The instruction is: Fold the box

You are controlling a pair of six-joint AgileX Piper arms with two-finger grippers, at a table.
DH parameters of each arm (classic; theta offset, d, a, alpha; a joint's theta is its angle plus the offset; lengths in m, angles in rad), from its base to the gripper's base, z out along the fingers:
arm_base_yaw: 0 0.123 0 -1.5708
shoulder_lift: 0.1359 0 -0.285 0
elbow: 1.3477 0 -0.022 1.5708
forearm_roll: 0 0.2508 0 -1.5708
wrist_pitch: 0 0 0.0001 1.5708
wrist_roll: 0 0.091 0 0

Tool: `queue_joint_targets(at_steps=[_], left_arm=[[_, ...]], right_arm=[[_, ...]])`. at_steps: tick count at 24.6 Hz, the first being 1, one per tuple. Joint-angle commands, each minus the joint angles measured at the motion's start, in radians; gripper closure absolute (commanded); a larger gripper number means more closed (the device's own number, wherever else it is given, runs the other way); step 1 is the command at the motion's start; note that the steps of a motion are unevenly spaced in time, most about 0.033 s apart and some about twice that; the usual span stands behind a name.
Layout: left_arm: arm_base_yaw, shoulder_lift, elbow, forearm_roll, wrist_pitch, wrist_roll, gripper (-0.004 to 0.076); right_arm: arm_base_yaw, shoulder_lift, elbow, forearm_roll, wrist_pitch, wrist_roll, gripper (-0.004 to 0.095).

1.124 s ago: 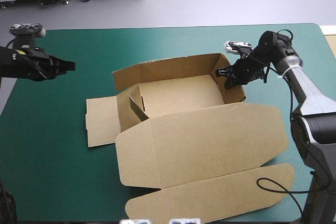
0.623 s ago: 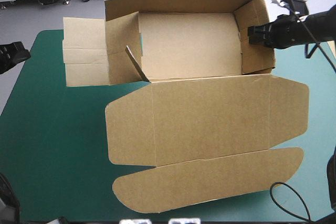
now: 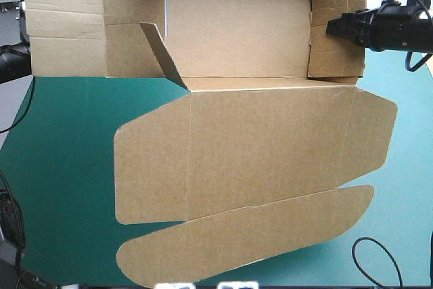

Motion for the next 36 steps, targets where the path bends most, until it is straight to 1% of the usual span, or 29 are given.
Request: queue_joint_targets(at_steps=[1, 3, 9, 12, 17, 23, 26, 28, 31, 36], left_arm=[[-0.068, -0.057, -0.031, -0.158, 0.064, 0.015, 0.0733], [-0.103, -0.069, -0.031, -0.181, 0.064, 0.024, 0.0733], [-0.139, -0.108, -0.033, -0.187, 0.064, 0.039, 0.0733], [-0.143, -0.125, -0.033, -0.187, 0.064, 0.039, 0.0733], [-0.182, -0.151, -0.033, -0.187, 0.064, 0.039, 0.0733], [-0.247, -0.169, -0.033, -0.179, 0.064, 0.039, 0.0733], [-0.269, -0.181, -0.033, -0.178, 0.064, 0.039, 0.0733], [-0.290, -0.199, -0.033, -0.163, 0.064, 0.039, 0.0733], [-0.297, -0.222, -0.033, -0.088, 0.064, 0.028, 0.0733], [-0.297, -0.259, -0.033, -0.067, 0.064, 0.005, 0.0733]], right_arm=[[-0.003, -0.016, -0.030, 0.069, -0.013, 0.000, 0.0924], [-0.003, -0.005, -0.028, 0.059, -0.030, 0.000, 0.0924], [-0.003, 0.011, -0.028, -0.045, -0.060, 0.007, 0.0924], [0.000, 0.018, -0.028, -0.049, -0.068, 0.007, 0.0922], [0.056, 0.035, -0.028, -0.097, -0.123, 0.012, 0.0922], [0.159, 0.058, -0.028, -0.247, -0.212, 0.068, 0.0922], [0.195, 0.072, -0.028, -0.294, -0.239, 0.086, 0.0922], [0.215, 0.081, -0.028, -0.359, -0.254, 0.119, 0.0922], [0.217, 0.089, -0.028, -0.379, -0.260, 0.132, 0.0922], [0.217, 0.110, -0.028, -0.380, -0.278, 0.132, 0.0922]])
